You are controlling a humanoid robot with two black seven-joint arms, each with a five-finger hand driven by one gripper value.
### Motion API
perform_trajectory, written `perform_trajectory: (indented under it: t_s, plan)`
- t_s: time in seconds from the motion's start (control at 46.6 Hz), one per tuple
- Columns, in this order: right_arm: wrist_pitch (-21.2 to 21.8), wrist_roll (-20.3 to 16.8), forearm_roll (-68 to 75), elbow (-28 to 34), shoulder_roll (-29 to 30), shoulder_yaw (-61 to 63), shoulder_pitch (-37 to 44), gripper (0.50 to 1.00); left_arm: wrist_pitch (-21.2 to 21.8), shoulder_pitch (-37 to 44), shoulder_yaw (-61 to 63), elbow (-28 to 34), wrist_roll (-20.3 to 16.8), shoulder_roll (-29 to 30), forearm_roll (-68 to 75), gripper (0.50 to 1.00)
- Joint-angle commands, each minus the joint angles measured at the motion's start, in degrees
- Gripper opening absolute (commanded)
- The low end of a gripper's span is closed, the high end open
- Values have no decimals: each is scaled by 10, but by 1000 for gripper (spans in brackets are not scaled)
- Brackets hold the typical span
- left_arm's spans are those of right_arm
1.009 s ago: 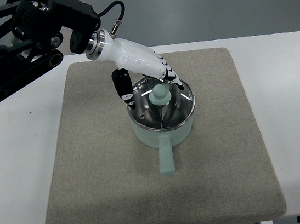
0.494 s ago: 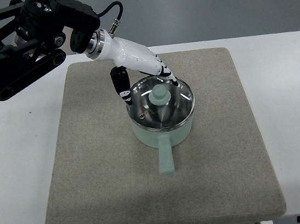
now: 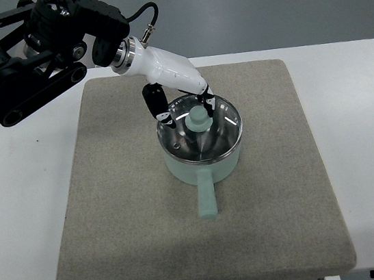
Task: Place lid left of pot with left hand
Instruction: 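Lower the left hand onto the lid and close fingers around the green knob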
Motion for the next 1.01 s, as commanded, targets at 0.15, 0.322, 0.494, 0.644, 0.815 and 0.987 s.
perform_trajectory:
  t_s: [0.15, 0.322, 0.494, 0.644, 0.815, 0.987]
  plan:
    - [0, 0, 0, 1, 0, 0, 0, 921, 9, 7, 1, 8, 1, -12, 9, 761]
    - [0, 0, 0, 1, 0, 0, 0, 923, 12, 7, 1, 10, 1, -14, 9, 746]
    - [0, 0, 0, 0, 0, 0, 0, 921, 13, 7, 0, 10, 1, -15, 9, 713]
    - [0, 0, 0, 0, 0, 0, 0, 921, 13, 6, 0, 10, 1, -15, 8, 662]
    - [0, 0, 0, 0, 0, 0, 0, 921, 14, 6, 0, 10, 0, -15, 9, 589]
    - [0, 0, 0, 0, 0, 0, 0, 921, 13, 6, 0, 10, 1, -15, 12, 500]
